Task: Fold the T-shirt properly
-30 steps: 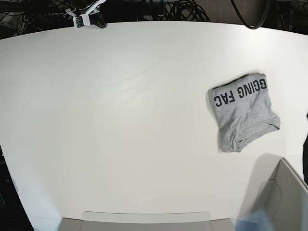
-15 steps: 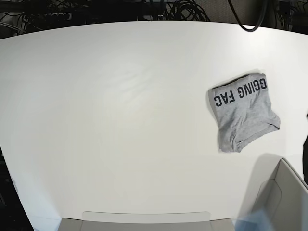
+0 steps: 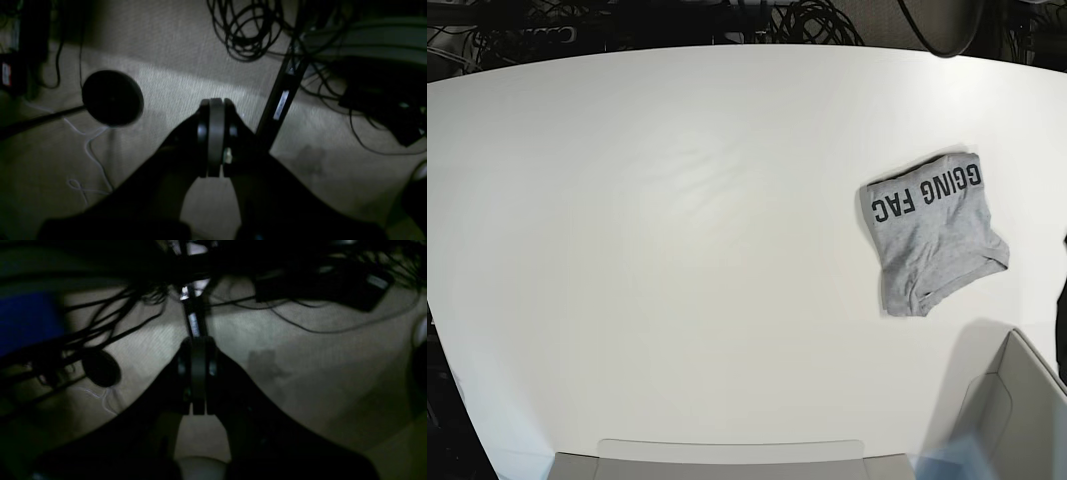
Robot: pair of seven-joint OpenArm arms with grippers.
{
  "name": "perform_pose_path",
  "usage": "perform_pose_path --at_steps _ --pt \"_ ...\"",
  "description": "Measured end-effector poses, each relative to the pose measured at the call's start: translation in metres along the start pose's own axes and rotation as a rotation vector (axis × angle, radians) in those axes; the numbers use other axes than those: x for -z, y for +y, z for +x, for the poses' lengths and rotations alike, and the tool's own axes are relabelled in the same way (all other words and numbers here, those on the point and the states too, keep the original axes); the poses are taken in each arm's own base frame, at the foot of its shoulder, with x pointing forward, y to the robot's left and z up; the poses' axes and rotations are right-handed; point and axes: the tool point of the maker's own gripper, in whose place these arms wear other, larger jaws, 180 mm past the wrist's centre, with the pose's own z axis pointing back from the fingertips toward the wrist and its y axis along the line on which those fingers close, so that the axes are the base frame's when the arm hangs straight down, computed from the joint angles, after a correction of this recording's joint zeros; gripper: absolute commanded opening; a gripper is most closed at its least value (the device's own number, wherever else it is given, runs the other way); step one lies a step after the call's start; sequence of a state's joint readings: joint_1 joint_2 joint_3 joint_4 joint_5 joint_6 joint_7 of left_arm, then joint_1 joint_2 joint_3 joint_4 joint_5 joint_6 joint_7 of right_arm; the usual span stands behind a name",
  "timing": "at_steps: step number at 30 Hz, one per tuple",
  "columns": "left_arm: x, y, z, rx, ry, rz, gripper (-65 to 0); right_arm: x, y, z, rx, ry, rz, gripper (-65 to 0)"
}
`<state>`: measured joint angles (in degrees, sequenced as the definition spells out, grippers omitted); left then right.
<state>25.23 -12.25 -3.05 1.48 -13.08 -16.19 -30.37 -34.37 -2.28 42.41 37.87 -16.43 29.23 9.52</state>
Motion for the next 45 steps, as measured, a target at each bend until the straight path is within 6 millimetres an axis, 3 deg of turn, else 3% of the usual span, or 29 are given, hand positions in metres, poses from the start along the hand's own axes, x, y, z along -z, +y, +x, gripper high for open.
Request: perform_pose_path --at_steps 1,3,5,10,13,16,18,22,24,30,35,39,45 --pt "0.004 -0.003 0.006 -0.011 0.000 -0.011 -65.0 0.005 -0.004 0.000 0.023 0.013 -0.002 -65.0" --pt "0.017 -0.021 0.044 -0.066 -0.090 -0.082 -65.0 0.016 -0.012 0.010 0.061 -0.003 -0.010 -65.0" --pt "0.028 -0.042 0.070 -0.094 -0.115 -0.160 -65.0 0.020 -0.022 0.016 0.098 -0.027 -0.022 -65.0" --pt "0.041 -0.059 0.124 -0.121 -0.226 -0.195 -65.0 0.018 -0.054 -0.010 0.073 0.068 -0.161 -65.0" --pt "0.046 -0.052 0.107 -0.098 -0.104 -0.178 -65.0 0.023 -0.061 -0.012 -0.022 0.114 -0.242 -65.0" --pt "0.050 -0.053 0.100 -0.021 -0.026 -0.183 -65.0 0.031 -0.069 0.006 -0.123 0.126 -0.300 -65.0" --pt "0.053 -0.043 0.093 0.069 0.014 -0.105 -65.0 0.033 -0.078 0.015 -0.171 0.162 -0.353 -65.0" --pt "0.056 -0.008 0.110 0.228 -0.019 0.116 -65.0 0.033 -0.092 0.027 -0.262 0.222 -0.433 -65.0" --pt "0.056 -0.003 0.115 0.285 -0.030 0.145 -65.0 0.035 -0.093 0.034 -0.289 0.214 -0.446 -65.0" --pt "0.057 -0.005 0.117 0.288 -0.033 0.138 -65.0 0.039 -0.094 0.051 -0.375 0.211 -0.444 -65.0" --pt "0.057 -0.007 0.116 0.287 -0.029 0.136 -65.0 0.044 -0.087 0.054 -0.381 0.214 -0.429 -65.0" --pt "0.062 -0.019 0.130 0.274 -0.053 0.128 -65.0 0.048 -0.078 0.048 -0.370 0.230 -0.403 -65.0" --pt "0.063 -0.054 0.127 0.254 -0.059 0.077 -65.0 0.051 -0.076 0.051 -0.367 0.229 -0.400 -65.0"
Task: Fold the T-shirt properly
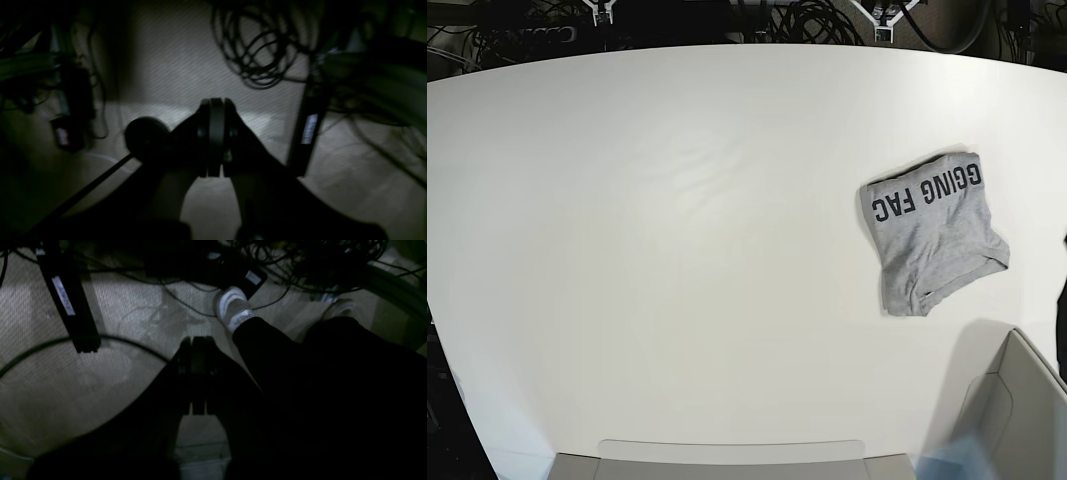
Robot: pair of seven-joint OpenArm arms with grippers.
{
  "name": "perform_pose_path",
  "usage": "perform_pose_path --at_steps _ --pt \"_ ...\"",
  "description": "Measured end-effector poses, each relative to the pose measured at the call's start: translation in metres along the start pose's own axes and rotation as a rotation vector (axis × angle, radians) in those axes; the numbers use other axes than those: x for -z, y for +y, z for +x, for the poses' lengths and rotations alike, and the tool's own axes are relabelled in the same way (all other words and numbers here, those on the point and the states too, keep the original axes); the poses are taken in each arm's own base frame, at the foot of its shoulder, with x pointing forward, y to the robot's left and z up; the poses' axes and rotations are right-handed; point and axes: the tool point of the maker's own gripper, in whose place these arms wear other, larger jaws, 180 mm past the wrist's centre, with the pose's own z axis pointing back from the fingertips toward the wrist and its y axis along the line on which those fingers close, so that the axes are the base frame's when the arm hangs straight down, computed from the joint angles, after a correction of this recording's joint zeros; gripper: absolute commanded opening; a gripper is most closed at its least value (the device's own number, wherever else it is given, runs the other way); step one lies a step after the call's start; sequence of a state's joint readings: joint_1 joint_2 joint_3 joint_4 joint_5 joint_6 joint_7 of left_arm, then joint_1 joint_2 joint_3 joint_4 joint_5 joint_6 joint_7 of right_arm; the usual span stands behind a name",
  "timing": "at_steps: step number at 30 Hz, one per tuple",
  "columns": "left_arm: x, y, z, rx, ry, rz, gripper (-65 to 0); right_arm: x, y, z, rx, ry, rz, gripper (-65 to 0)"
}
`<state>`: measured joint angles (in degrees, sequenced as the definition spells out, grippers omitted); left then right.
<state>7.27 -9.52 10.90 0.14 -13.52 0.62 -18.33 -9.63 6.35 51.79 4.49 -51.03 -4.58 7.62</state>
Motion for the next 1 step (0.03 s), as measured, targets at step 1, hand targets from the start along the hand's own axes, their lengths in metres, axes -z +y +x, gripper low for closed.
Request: perform_pose_path --at_steps 1 --pt "-0.0002 -0.0025 0.0003 -0.001 -0.002 -0.005 -65.0 0.0004 -0.0004 0.0039 0.002 -0.005 -0.001 -65.0"
